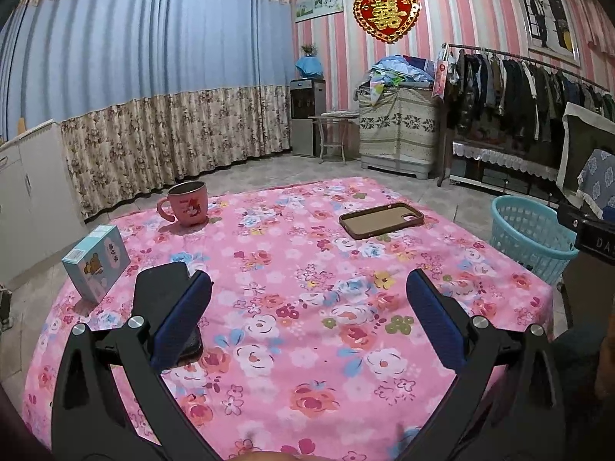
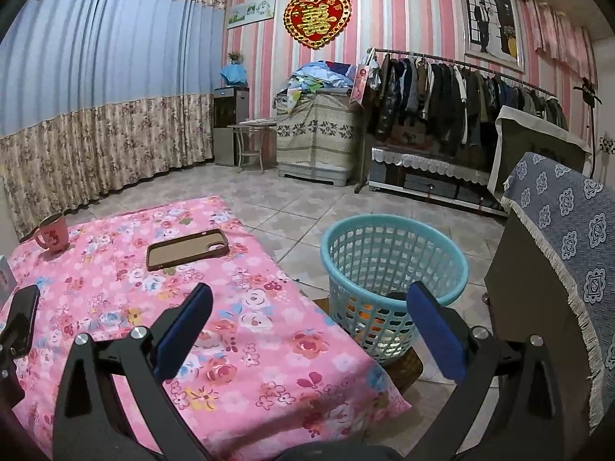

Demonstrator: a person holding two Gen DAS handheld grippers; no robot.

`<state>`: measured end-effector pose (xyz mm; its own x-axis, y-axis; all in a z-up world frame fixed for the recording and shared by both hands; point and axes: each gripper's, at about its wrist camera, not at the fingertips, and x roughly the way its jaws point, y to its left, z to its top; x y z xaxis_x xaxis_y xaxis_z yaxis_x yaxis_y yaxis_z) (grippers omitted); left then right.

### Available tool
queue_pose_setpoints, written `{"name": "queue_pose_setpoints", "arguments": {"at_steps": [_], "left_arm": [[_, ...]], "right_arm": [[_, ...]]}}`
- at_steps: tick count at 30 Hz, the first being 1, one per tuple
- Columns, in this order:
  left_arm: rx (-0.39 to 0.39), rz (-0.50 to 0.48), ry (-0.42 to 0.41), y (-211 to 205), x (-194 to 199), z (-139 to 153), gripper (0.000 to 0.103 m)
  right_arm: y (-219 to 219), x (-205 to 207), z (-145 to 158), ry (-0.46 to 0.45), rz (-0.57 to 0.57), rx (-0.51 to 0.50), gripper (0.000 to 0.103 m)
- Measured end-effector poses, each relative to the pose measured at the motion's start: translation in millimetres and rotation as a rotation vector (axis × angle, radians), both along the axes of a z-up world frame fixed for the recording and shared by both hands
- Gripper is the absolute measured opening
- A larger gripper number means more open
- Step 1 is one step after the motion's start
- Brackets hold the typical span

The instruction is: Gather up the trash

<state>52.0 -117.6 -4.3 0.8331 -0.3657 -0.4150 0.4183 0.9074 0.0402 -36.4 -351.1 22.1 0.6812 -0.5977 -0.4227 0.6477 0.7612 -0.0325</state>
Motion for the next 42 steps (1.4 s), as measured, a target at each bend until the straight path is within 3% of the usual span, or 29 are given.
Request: {"name": "queue_pose_setpoints", "arguments": {"at_steps": [42], "left_arm": [[-0.028, -0.010, 0.009, 0, -1, 1, 0.098]], "right_arm": [[7, -3, 5, -0.003, 0.022, -0.048, 0.099]]}}
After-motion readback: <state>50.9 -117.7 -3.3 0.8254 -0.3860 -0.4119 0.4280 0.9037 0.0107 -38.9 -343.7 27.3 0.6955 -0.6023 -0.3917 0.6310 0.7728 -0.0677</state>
